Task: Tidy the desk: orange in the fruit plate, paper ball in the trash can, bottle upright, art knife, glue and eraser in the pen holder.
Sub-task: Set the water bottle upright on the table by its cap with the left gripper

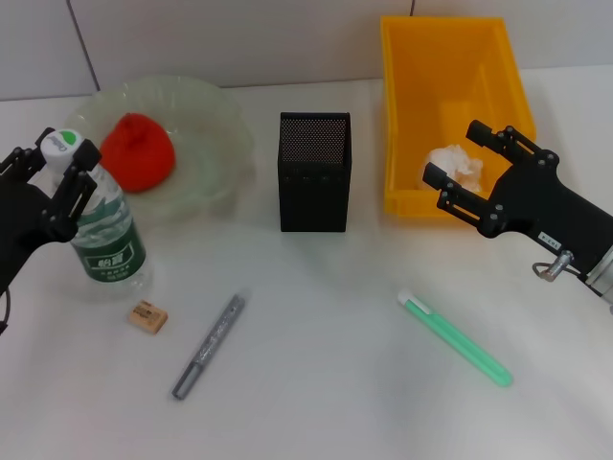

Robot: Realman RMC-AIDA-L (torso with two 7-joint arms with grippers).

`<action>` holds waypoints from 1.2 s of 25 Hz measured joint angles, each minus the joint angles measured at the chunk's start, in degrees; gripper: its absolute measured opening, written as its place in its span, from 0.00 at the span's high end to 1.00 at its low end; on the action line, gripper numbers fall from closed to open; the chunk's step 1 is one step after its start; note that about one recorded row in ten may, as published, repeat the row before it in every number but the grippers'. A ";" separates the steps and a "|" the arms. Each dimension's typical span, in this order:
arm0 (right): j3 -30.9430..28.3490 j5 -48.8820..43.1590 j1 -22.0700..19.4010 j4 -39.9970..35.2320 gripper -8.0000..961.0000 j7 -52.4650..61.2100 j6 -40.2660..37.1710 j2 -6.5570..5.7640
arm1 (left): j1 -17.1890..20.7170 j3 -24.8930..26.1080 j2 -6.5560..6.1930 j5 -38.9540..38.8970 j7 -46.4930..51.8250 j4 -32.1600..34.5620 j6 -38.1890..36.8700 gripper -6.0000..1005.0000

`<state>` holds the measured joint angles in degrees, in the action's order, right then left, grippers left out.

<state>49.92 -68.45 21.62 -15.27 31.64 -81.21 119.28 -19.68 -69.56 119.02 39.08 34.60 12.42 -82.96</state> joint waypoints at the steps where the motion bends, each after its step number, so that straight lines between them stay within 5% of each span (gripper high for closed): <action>1: 0.00 0.00 0.00 0.03 0.20 0.00 0.00 0.00 | 0.00 0.00 0.00 0.00 0.00 0.00 0.00 0.47; 30: 0.00 -0.11 0.01 0.04 0.20 0.00 0.00 -0.02 | -2.03 0.22 0.16 0.03 -2.98 -2.91 0.18 0.45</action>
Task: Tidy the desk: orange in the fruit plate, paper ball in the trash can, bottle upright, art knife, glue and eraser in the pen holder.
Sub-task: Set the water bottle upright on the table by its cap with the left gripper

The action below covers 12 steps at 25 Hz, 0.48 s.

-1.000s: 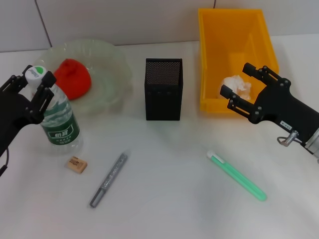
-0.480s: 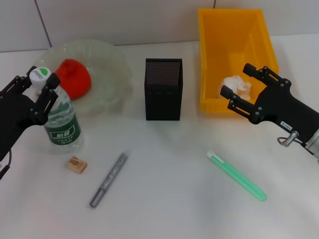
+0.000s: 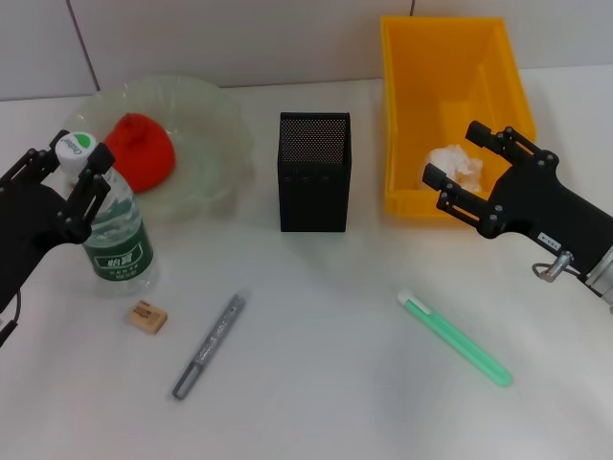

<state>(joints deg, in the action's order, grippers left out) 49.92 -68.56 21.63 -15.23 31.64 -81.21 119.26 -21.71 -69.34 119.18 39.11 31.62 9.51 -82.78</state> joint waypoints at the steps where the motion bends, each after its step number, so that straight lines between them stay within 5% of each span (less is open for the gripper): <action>1: 0.00 0.00 0.00 -0.03 0.20 0.00 0.00 0.00 | 0.00 0.00 0.00 0.00 -0.05 -0.08 0.01 0.45; 12: 0.00 0.00 0.06 -0.07 0.20 0.00 0.00 0.00 | 0.01 0.00 0.00 -0.01 -1.23 -0.63 0.08 0.45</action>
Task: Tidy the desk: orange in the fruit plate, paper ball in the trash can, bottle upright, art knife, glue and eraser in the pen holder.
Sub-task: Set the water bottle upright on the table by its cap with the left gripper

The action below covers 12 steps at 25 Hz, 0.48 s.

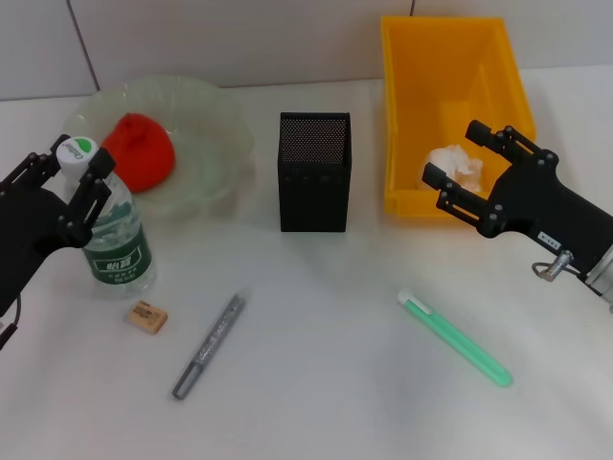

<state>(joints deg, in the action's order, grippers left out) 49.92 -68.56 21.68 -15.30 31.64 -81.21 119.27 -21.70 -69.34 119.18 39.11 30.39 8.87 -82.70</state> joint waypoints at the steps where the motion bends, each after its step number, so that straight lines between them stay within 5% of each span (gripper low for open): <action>1: 0.00 0.00 0.01 0.00 0.20 0.00 0.00 0.00 | 0.02 0.01 0.00 0.00 -0.06 0.00 0.00 0.45; 12: 0.00 0.00 0.03 0.10 0.20 0.00 0.01 0.00 | -0.31 0.09 0.00 -0.07 -0.08 0.00 0.00 0.44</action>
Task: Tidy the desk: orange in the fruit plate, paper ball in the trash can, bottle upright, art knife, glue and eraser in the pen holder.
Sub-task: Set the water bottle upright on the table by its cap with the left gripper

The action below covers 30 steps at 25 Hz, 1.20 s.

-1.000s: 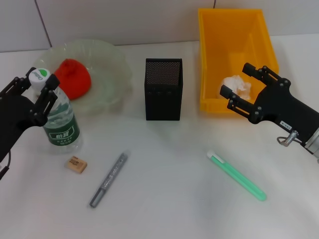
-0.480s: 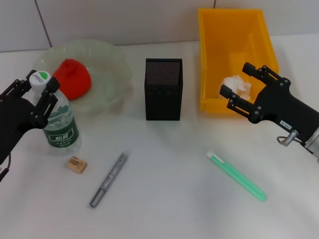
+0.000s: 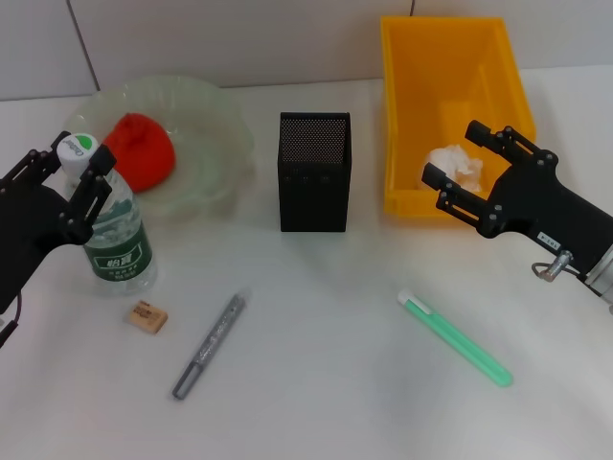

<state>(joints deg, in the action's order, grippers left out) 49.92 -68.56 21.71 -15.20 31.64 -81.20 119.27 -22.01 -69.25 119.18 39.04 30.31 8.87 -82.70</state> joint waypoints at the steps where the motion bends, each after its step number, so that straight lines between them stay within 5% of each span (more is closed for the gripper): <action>1: 0.00 0.00 0.00 0.00 0.20 0.00 0.00 0.00 | -0.01 0.00 0.00 -0.01 0.00 -0.01 0.00 0.44; 30: 0.00 0.01 0.09 -0.10 0.20 0.00 0.17 0.00 | 0.11 -0.56 0.01 -0.94 0.04 -0.67 0.95 0.43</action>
<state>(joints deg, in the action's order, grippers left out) 49.92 -68.55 21.80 -15.29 31.64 -81.03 119.27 -21.90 -69.82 119.18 38.10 30.35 8.21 -81.75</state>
